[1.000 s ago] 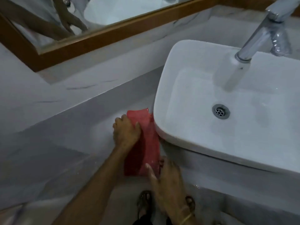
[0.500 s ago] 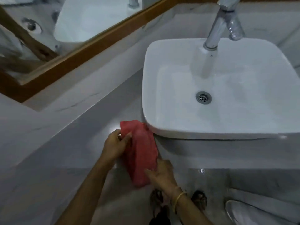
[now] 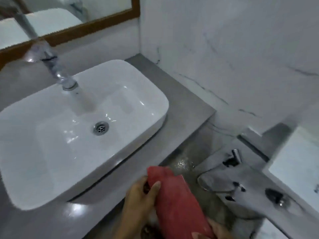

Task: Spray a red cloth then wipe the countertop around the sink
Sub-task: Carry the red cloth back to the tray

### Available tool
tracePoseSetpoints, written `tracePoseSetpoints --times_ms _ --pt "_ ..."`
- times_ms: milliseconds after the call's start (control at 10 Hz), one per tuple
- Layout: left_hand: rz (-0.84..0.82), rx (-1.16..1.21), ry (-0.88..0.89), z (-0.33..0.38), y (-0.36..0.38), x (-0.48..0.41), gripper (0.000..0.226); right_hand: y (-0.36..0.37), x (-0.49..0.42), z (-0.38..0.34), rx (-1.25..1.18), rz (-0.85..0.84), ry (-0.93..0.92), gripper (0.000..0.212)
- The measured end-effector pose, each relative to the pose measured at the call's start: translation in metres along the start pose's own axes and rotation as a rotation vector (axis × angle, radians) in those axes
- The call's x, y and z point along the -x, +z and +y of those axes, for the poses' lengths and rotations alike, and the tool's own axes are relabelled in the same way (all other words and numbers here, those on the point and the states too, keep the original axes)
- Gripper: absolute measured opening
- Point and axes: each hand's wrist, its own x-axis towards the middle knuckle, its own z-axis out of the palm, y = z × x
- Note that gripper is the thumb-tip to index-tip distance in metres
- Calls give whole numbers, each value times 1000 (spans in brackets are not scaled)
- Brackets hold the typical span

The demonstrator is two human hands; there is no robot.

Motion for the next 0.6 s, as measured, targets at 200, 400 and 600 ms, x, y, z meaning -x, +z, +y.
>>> tracePoseSetpoints --times_ms 200,400,600 --pt "-336 -76 313 150 133 -45 20 -155 54 -72 -424 511 20 34" --pt "-651 -101 397 255 285 -47 12 -236 90 -55 -768 810 -101 38" --pt "-711 -290 354 285 408 -69 34 -306 59 -28 -538 976 -32 27"
